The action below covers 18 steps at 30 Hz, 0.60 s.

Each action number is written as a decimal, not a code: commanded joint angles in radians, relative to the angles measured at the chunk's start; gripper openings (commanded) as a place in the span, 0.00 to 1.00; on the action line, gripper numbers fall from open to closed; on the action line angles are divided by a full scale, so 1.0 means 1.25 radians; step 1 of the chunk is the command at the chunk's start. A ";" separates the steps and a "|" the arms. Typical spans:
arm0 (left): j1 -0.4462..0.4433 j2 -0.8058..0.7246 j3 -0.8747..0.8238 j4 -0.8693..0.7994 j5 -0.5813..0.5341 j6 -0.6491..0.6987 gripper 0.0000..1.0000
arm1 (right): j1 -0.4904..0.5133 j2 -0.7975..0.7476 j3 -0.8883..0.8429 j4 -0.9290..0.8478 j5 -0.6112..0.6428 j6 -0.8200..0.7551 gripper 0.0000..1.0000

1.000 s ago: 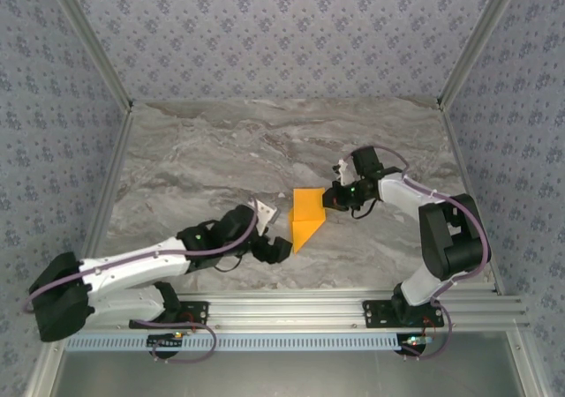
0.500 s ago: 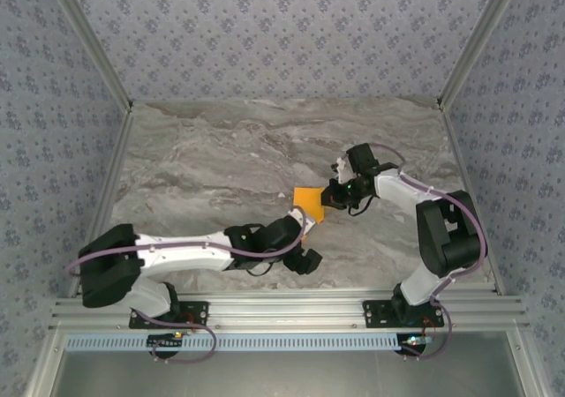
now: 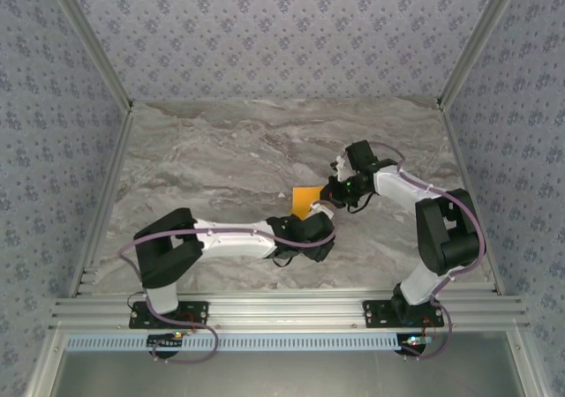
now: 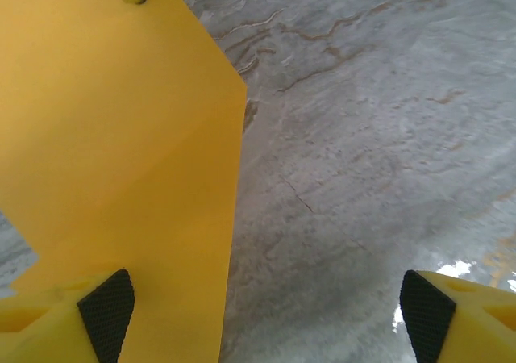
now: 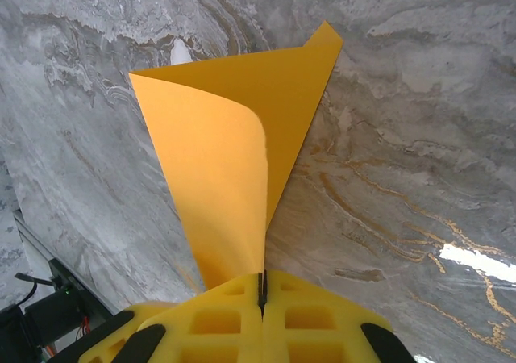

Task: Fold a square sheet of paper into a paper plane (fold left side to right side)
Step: Fold the wing for the fifth time at the center of the table.

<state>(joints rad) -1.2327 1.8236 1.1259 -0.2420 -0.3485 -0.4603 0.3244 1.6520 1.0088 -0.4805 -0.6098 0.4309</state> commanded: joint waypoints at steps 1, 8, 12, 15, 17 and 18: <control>-0.003 0.041 0.057 -0.070 -0.063 0.003 0.84 | 0.005 0.012 0.020 -0.027 -0.017 0.013 0.00; -0.005 0.103 0.106 -0.130 -0.131 -0.034 0.73 | 0.006 0.016 0.017 -0.025 -0.016 0.013 0.00; -0.006 0.114 0.112 -0.135 -0.137 -0.038 0.69 | 0.007 0.017 0.017 -0.029 -0.013 0.010 0.00; -0.006 0.121 0.114 -0.133 -0.137 -0.038 0.64 | 0.007 0.018 0.018 -0.029 -0.008 0.009 0.00; -0.009 0.125 0.115 -0.135 -0.137 -0.039 0.61 | 0.007 0.019 0.018 -0.028 -0.008 0.008 0.00; -0.011 0.129 0.118 -0.136 -0.136 -0.039 0.60 | 0.007 0.020 0.018 -0.029 -0.006 0.009 0.00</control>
<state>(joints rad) -1.2331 1.9549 1.2430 -0.3847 -0.4915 -0.4992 0.3283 1.6558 1.0088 -0.4881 -0.6163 0.4339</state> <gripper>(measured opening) 0.609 0.060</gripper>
